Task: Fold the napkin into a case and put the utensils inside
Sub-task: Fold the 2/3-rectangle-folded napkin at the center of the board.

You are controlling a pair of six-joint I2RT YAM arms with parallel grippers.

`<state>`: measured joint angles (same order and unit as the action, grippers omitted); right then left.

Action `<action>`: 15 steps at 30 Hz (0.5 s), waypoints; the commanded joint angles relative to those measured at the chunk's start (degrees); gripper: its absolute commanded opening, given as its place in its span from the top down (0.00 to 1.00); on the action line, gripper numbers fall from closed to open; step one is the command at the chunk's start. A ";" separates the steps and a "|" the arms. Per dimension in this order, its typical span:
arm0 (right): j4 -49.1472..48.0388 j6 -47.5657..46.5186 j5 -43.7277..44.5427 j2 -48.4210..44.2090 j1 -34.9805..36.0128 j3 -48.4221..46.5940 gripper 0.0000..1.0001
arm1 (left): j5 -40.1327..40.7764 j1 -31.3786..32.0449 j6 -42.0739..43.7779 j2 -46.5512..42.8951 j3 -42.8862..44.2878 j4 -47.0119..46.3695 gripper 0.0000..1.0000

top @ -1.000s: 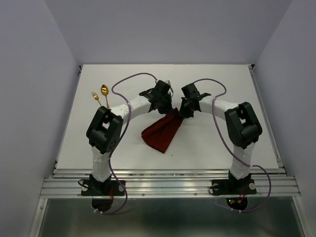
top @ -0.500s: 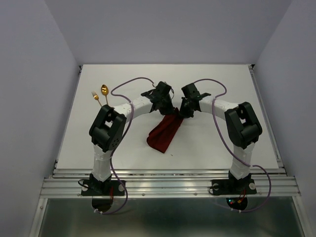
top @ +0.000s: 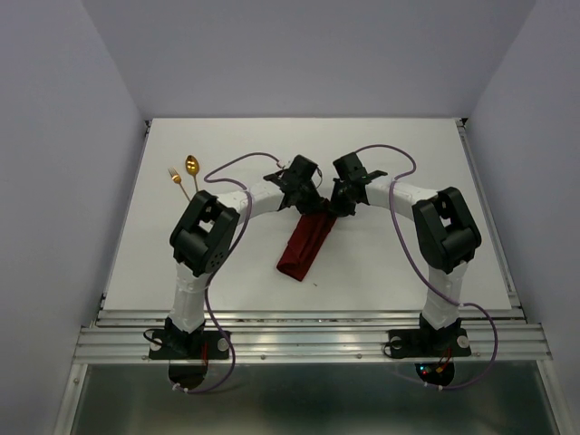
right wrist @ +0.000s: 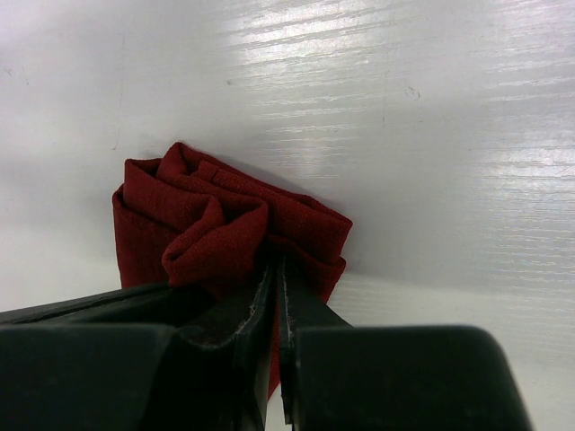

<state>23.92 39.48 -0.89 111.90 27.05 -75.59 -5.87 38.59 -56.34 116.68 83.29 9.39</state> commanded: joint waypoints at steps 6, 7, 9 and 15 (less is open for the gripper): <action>-0.19 -0.28 -1.49 0.25 0.64 0.01 0.90 | 1.92 1.05 -1.50 0.56 -1.19 -5.08 1.00; -0.10 -0.29 -1.40 0.08 0.64 0.01 0.90 | 1.83 1.14 -1.06 0.48 -1.63 -6.39 1.00; -0.02 -0.29 -1.31 -0.27 0.64 -0.08 0.90 | 2.00 1.31 0.17 -0.40 -3.30 -7.80 1.00; 0.16 -0.20 -0.79 -0.54 0.64 0.27 0.90 | 0.51 1.31 2.72 -1.90 -6.38 -10.43 1.00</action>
<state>23.92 39.44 -1.91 111.90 27.05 -75.59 -5.17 39.55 -56.18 117.16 79.00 2.61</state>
